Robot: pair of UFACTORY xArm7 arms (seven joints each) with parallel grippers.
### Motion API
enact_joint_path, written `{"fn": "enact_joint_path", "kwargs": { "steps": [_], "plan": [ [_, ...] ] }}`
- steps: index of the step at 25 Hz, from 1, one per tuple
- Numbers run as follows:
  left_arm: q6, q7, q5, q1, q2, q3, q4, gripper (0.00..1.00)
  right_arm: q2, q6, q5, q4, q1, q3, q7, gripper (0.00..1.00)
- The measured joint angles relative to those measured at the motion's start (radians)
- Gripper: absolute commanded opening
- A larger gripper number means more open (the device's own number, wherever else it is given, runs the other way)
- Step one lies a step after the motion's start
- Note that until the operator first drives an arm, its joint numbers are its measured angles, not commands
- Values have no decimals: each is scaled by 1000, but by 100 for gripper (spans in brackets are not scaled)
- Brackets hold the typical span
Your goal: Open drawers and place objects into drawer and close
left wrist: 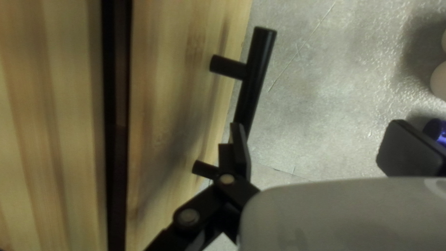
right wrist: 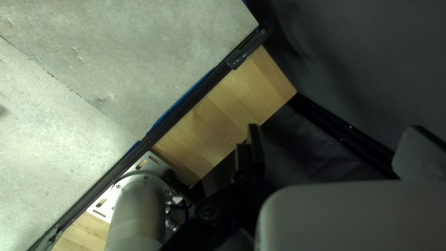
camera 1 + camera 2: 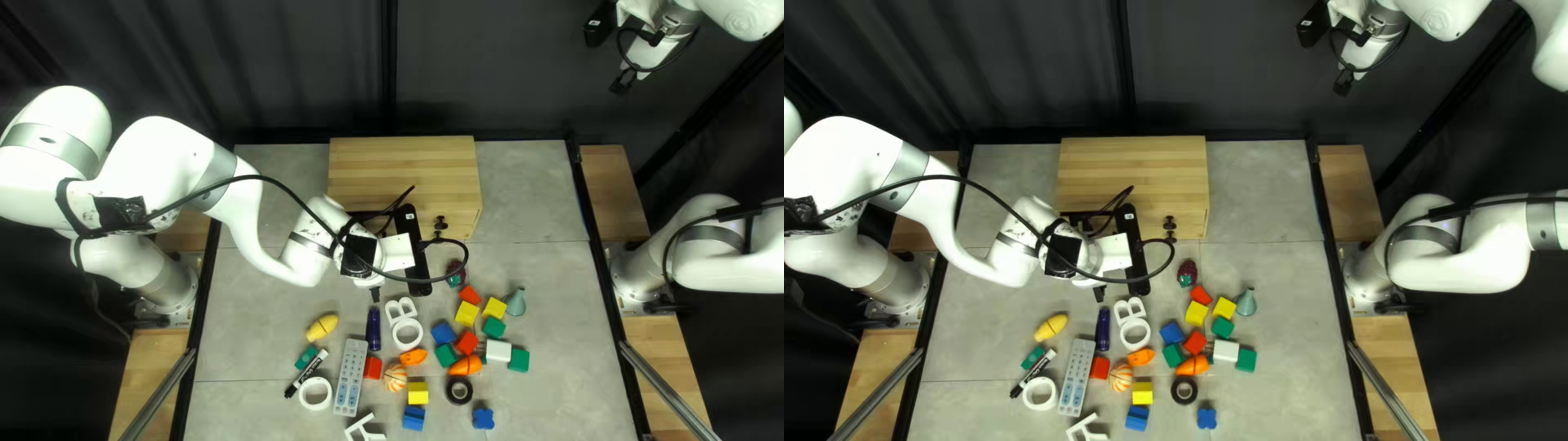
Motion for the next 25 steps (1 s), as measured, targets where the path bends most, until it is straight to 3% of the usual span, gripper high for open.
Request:
{"fn": "enact_joint_path", "kwargs": {
  "steps": [25],
  "plan": [
    [83, -51, 70, -35, 57, 6, 58, 100, 0, 0, 0, 0, 0, 0, 0, 100]
  ]
}}
